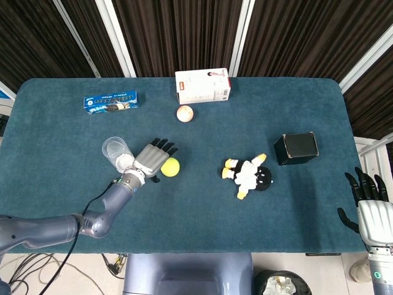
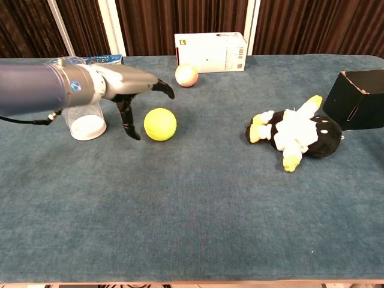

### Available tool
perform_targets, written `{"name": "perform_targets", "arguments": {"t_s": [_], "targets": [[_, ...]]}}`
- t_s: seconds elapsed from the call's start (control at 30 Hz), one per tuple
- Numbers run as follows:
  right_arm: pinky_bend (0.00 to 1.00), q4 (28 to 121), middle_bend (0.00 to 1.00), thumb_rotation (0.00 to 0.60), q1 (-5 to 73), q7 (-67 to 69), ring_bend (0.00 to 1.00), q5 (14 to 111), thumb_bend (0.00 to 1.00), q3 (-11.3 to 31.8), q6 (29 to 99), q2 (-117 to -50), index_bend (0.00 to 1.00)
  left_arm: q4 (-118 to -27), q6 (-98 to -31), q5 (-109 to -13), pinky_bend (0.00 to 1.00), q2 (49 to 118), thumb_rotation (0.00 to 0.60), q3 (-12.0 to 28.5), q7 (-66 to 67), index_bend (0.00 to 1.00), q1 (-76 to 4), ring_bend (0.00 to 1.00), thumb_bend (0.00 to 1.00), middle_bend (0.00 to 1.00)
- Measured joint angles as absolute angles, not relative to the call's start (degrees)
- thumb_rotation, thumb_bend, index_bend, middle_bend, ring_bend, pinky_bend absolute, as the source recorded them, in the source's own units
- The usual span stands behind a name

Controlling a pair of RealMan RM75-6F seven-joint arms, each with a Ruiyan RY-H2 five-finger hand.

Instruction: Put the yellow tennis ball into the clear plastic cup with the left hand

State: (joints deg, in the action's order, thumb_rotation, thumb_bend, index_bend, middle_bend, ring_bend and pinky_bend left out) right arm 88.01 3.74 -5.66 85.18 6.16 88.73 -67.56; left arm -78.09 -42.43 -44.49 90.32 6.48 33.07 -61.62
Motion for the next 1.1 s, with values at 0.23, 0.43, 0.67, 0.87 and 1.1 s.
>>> {"name": "perform_targets", "arguments": {"t_s": [0.23, 0.43, 0.67, 0.87, 1.1], "targets": [[0.01, 88.25, 0.04, 0.6, 3.52, -5.23, 0.1, 84.77, 0.35, 6.34, 88.89, -67.15, 0.13, -74.07, -42.63, -50.23, 0.19, 94.14, 0.6, 6.54, 29.12, 0.17, -61.18, 0.06, 0.0, 0.12], [0.01, 88.44, 0.04, 0.6, 3.41, -4.91, 0.1, 84.59, 0.35, 6.4, 88.9, -66.87, 0.13, -71.36, -43.12, -53.16, 0.23, 96.42, 0.6, 6.73, 26.51, 0.2, -60.68, 0.1, 0.02, 0.17], [0.01, 88.67, 0.03, 0.6, 3.49, -5.2, 0.1, 84.33, 0.35, 6.28, 88.33, -66.72, 0.13, -69.32, -43.81, -54.96, 0.31, 98.29, 0.6, 6.85, 25.89, 0.25, -60.5, 0.16, 0.11, 0.24], [0.01, 89.01, 0.04, 0.6, 3.44, -5.24, 0.1, 83.58, 0.35, 6.37, 87.88, -66.43, 0.13, -67.16, -44.25, -55.68, 0.42, 100.03, 0.6, 6.63, 26.86, 0.32, -60.46, 0.27, 0.18, 0.34], [0.01, 89.3, 0.04, 0.6, 3.37, -5.12, 0.1, 83.4, 0.35, 6.4, 87.8, -66.07, 0.13, -65.45, -45.86, -57.62, 0.54, 102.04, 0.6, 6.71, 26.84, 0.44, -60.03, 0.4, 0.3, 0.48]]}}
